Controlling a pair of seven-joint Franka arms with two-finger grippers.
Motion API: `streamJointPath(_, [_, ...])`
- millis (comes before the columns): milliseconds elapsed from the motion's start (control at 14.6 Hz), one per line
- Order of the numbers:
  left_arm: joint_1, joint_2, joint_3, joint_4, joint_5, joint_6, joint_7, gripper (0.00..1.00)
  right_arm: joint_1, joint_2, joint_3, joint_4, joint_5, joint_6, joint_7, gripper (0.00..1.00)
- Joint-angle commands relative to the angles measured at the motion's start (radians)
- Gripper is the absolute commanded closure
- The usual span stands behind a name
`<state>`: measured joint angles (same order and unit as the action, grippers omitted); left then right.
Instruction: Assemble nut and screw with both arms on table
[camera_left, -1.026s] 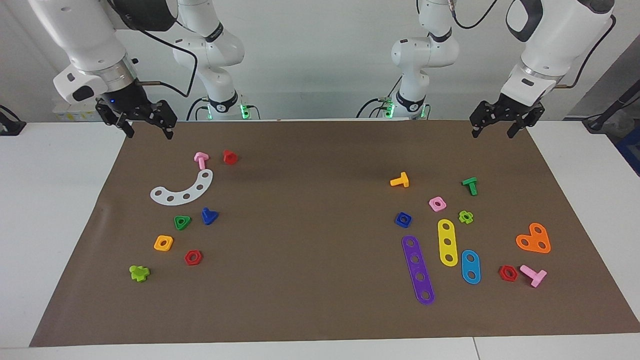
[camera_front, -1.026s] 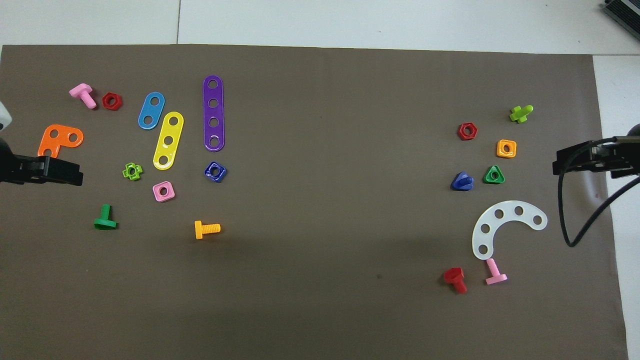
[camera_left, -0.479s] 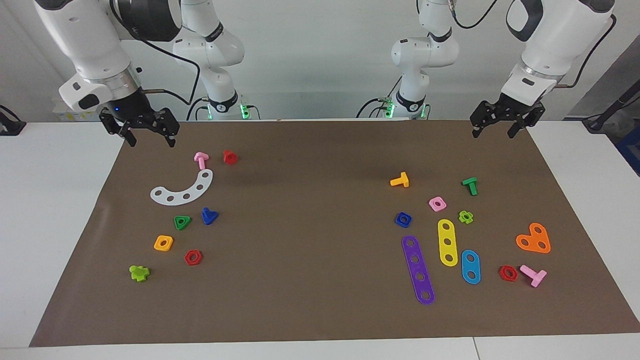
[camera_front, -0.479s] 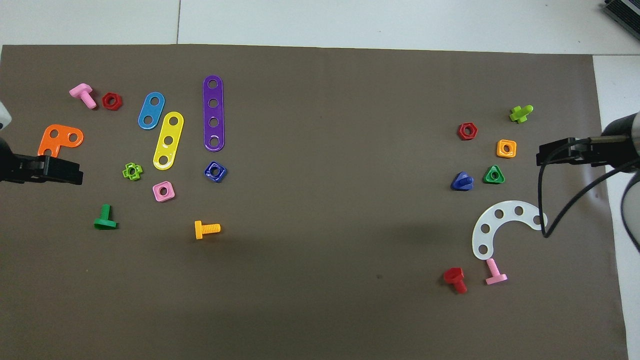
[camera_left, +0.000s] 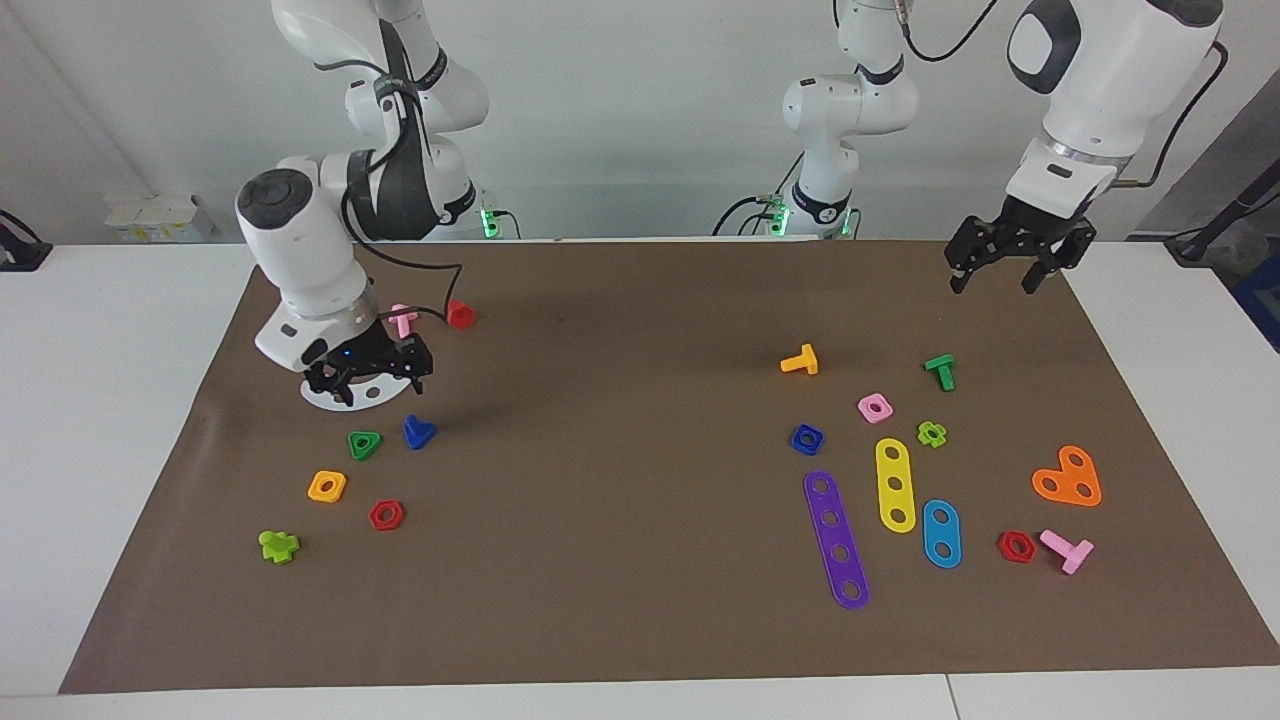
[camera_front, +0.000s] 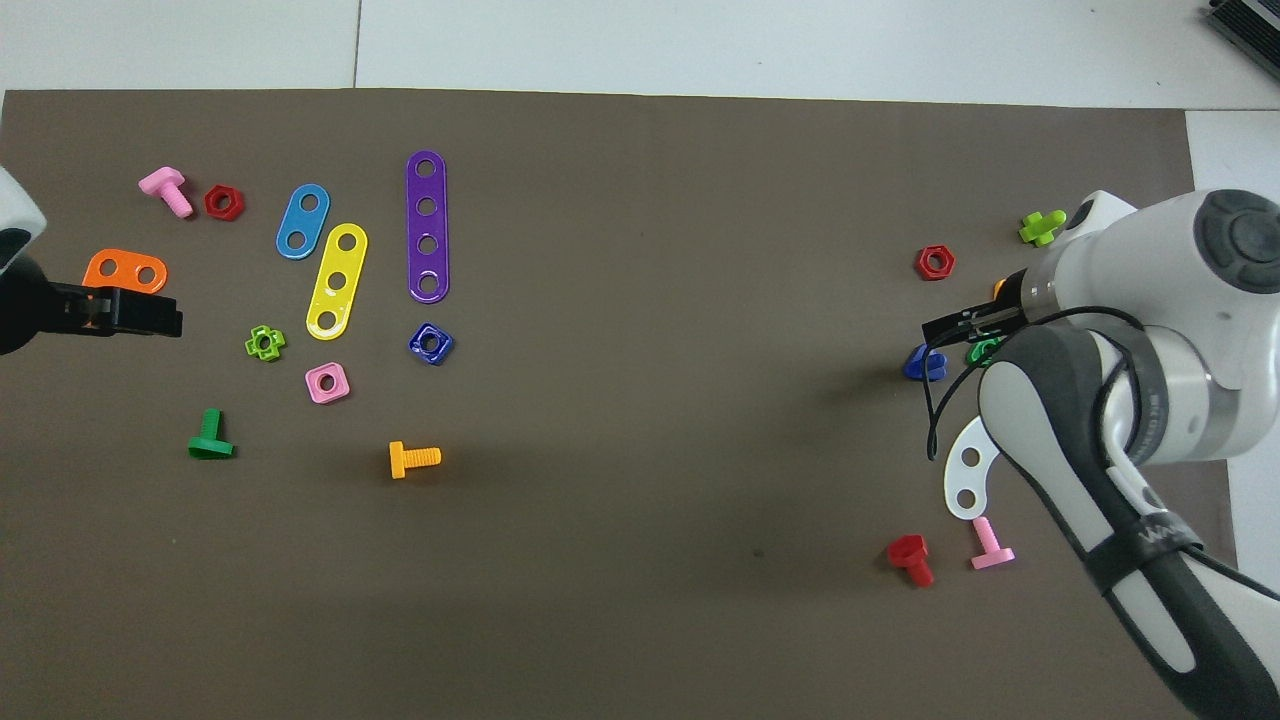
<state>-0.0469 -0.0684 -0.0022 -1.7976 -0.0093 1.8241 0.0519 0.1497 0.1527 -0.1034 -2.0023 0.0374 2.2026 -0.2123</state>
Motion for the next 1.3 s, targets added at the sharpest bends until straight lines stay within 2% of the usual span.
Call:
streamJointPath(0, [-0.045,0.048,-0.002,-0.095,0.008,0.16,0.005,0.0,-0.007,-0.001,0.002,-0.128,0.029,0.153,-0.094,0.06])
streamJointPath(205, [-0.111,0.151,-0.002,-0.095,0.008,0.271,0.005,0.0,-0.007,0.031,0.002,-0.13,0.029,0.173,-0.119,0.32])
streamJointPath(411, [-0.148,0.182,-0.005,-0.156,0.006,0.408,0.069,0.0,-0.007,0.048,0.002,-0.141,0.029,0.204,-0.121,0.51])
streamJointPath(684, [-0.211,0.277,-0.004,-0.167,0.006,0.494,0.189,0.0,-0.007,0.057,0.002,-0.147,0.029,0.224,-0.119,0.54])
streamJointPath(821, [-0.223,0.321,-0.004,-0.169,0.006,0.534,0.221,0.0,-0.007,0.057,0.002,-0.153,0.029,0.235,-0.121,0.6])
streamJointPath(889, [-0.238,0.344,-0.004,-0.167,0.006,0.546,0.25,0.0,-0.007,0.057,0.002,-0.154,0.029,0.236,-0.121,0.71])
streamJointPath(958, [-0.251,0.372,-0.004,-0.167,0.005,0.567,0.275,0.0,-0.007,0.057,0.002,-0.154,0.029,0.236,-0.121,0.99])
streamJointPath(1232, [-0.26,0.372,-0.002,-0.233,0.006,0.589,0.36,0.0,-0.009,0.062,0.002,-0.132,0.029,0.22,-0.114,1.0])
